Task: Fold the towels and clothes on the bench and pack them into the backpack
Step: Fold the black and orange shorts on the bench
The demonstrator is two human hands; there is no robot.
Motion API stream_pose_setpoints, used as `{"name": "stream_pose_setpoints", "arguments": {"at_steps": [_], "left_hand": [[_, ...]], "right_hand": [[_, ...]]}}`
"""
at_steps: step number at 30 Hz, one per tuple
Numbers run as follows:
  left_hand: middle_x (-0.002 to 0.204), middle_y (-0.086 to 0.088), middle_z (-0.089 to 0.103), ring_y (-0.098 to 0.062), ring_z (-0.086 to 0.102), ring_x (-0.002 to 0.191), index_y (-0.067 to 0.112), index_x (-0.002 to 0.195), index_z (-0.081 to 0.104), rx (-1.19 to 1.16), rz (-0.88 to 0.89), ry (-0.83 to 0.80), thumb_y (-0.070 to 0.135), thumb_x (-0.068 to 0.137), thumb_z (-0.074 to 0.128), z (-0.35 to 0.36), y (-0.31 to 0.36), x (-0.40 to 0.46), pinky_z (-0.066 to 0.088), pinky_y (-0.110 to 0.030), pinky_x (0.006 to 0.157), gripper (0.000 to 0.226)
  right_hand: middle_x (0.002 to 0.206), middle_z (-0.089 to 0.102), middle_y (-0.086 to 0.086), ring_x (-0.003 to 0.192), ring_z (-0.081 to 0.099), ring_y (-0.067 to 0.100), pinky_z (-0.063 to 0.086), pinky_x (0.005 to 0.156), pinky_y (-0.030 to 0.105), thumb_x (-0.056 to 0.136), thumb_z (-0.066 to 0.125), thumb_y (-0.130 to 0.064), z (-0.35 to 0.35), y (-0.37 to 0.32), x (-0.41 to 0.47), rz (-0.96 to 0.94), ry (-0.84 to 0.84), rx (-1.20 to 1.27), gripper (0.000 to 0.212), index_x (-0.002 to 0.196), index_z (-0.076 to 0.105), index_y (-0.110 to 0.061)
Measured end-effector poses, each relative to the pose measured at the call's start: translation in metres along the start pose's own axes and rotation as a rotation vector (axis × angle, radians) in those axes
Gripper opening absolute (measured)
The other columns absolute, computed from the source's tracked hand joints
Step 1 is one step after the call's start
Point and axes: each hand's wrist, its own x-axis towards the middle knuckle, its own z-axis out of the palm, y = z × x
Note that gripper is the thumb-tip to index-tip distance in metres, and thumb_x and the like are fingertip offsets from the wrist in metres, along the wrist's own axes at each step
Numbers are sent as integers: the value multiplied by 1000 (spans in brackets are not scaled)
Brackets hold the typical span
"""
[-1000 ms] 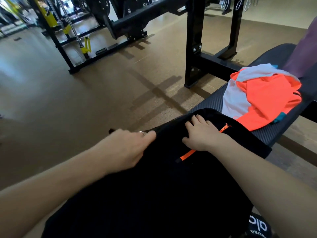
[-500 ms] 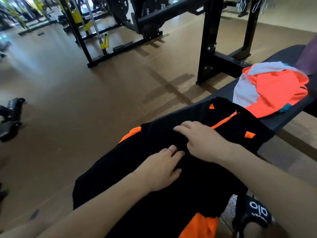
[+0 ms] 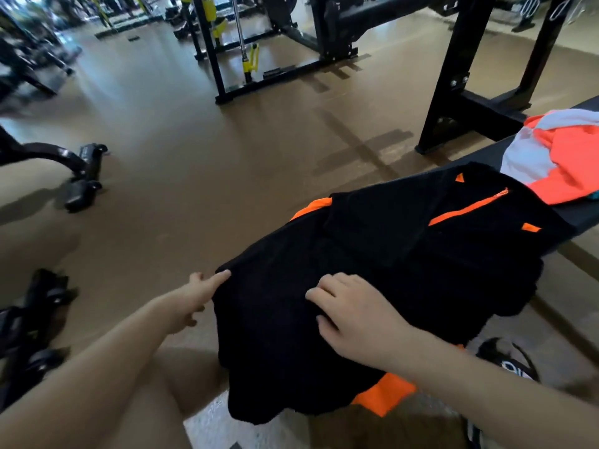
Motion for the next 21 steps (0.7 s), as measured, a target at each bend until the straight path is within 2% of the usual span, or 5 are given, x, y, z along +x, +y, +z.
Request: {"name": "stream_pose_setpoints", "arguments": {"at_steps": [3,6,10,17,21], "left_hand": [[143,-11,51,-31,48,134,19,152,38,-135,-32,-225,80,92,32,-3,-9,8,35,-51,116,86],[129,-10,62,-30,58,120,17,132,55,-302,-50,-317,84,90,25,7,-14,19,44,-49,109,84],[131,-9,64,-28,60,120,16,128,61,-444,-40,-400,82,91,32,17,-21,24,46,-44,105,80],[121,-11,69,-26,69,102,2,136,56,-582,44,-137,45,89,75,1,-16,26,56,-37,68,66],[117,-13,66,-27,68,91,2,139,46,-665,84,41,19,87,79,-4,-13,26,57,-38,69,63]], "right_hand": [[96,54,-1,87,51,21,46,74,35,82,53,-38,20,-64,-7,-113,-61,-11,27,103,57,-22],[94,55,1,81,53,22,50,70,34,63,72,-48,60,-114,-5,-100,-118,-60,52,107,59,-22],[106,58,10,94,50,30,54,84,44,59,81,-40,98,-148,6,30,-135,-193,67,118,60,-19],[88,48,4,76,44,25,45,68,38,62,80,-32,96,-148,10,22,-37,-237,40,90,56,-19],[92,47,6,80,44,26,48,74,40,62,79,-30,87,-155,8,2,-107,-189,45,96,54,-16]]}}
